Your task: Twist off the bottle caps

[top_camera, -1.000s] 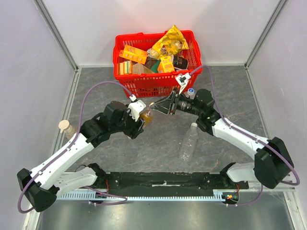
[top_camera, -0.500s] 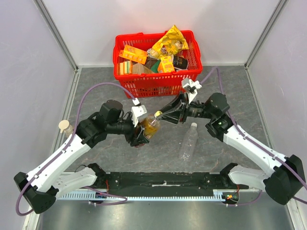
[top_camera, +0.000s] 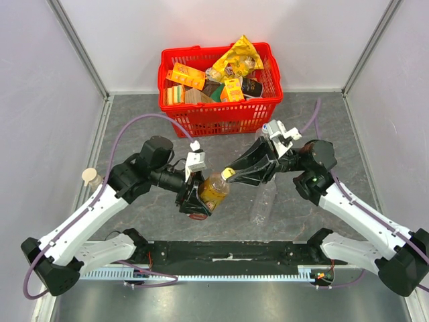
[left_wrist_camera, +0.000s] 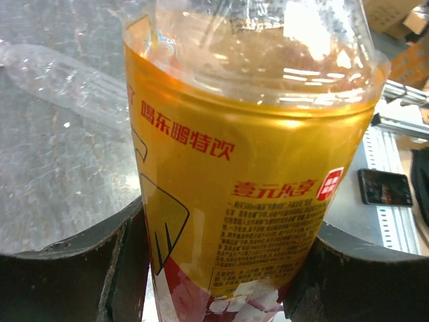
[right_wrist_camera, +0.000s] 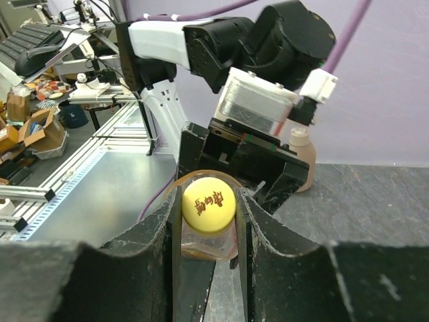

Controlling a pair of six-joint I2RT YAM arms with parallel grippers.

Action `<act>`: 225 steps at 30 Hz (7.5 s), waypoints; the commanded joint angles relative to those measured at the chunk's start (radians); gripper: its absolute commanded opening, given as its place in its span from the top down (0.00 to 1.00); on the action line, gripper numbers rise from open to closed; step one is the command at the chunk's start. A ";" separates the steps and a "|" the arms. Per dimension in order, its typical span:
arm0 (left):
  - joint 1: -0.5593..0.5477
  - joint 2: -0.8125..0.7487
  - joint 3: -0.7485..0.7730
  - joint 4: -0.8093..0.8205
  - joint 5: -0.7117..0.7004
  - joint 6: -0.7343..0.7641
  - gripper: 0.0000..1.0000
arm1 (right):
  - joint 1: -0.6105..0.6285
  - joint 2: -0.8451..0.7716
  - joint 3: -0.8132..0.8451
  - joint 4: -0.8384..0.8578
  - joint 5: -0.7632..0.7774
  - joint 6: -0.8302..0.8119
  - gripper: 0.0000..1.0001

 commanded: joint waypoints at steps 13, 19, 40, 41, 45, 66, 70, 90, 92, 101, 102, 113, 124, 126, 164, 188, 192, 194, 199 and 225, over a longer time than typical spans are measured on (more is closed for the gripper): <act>-0.003 0.019 0.034 0.115 0.121 0.019 0.54 | 0.034 -0.038 0.063 -0.057 -0.032 -0.042 0.71; -0.003 -0.016 0.002 0.120 0.018 0.016 0.53 | 0.034 -0.064 0.089 -0.120 0.009 -0.081 0.02; -0.004 -0.091 -0.118 0.104 -0.611 -0.034 0.53 | 0.034 -0.047 0.166 -0.446 0.405 -0.153 0.02; -0.003 -0.096 -0.121 0.104 -0.634 -0.039 0.52 | 0.034 -0.031 0.175 -0.468 0.428 -0.148 0.02; -0.003 -0.110 -0.128 0.104 -0.741 -0.051 0.51 | 0.034 0.046 0.215 -0.534 0.505 -0.102 0.02; -0.001 -0.058 -0.190 0.100 -1.117 -0.117 0.51 | 0.034 0.351 0.248 -0.460 0.592 0.179 0.17; -0.001 -0.064 -0.199 0.104 -1.111 -0.117 0.51 | 0.036 0.411 0.255 -0.398 0.552 0.238 0.27; -0.004 -0.050 -0.204 0.104 -1.071 -0.117 0.51 | 0.039 0.493 0.273 -0.305 0.502 0.324 0.51; -0.001 -0.047 -0.201 0.103 -1.062 -0.117 0.51 | 0.042 0.494 0.272 -0.307 0.502 0.324 0.55; -0.004 -0.047 -0.198 0.100 -1.054 -0.114 0.52 | 0.048 0.493 0.267 -0.318 0.493 0.297 0.97; -0.001 -0.047 -0.196 0.103 -1.053 -0.114 0.52 | 0.049 0.494 0.264 -0.315 0.488 0.295 1.00; -0.003 -0.065 -0.164 0.090 -0.932 -0.096 0.51 | 0.048 0.481 0.227 -0.189 0.324 0.240 1.00; -0.003 -0.154 -0.133 0.066 -0.752 -0.054 0.52 | 0.046 0.344 0.167 -0.245 0.236 0.045 1.00; -0.003 -0.169 -0.127 0.064 -0.686 -0.050 0.52 | 0.048 0.315 0.155 -0.250 0.217 0.012 1.00; -0.003 -0.119 0.026 0.031 0.143 0.018 0.61 | 0.091 -0.033 0.009 -0.101 -0.021 -0.110 0.82; -0.003 -0.119 -0.087 0.043 -0.339 0.029 0.63 | 0.091 -0.109 0.037 -0.230 0.270 -0.146 0.02; -0.003 -0.130 -0.125 0.081 -0.587 -0.017 0.63 | 0.091 -0.081 0.049 -0.290 0.386 -0.148 0.02; -0.003 -0.127 -0.139 0.092 -0.650 -0.033 0.63 | 0.091 -0.070 0.054 -0.319 0.478 -0.134 0.03; -0.003 -0.116 -0.159 0.095 -0.795 -0.057 0.63 | 0.091 -0.034 0.048 -0.333 0.646 -0.084 0.04; -0.003 -0.094 -0.201 0.092 -1.168 -0.106 0.61 | 0.088 0.477 0.167 -0.081 0.638 0.346 0.22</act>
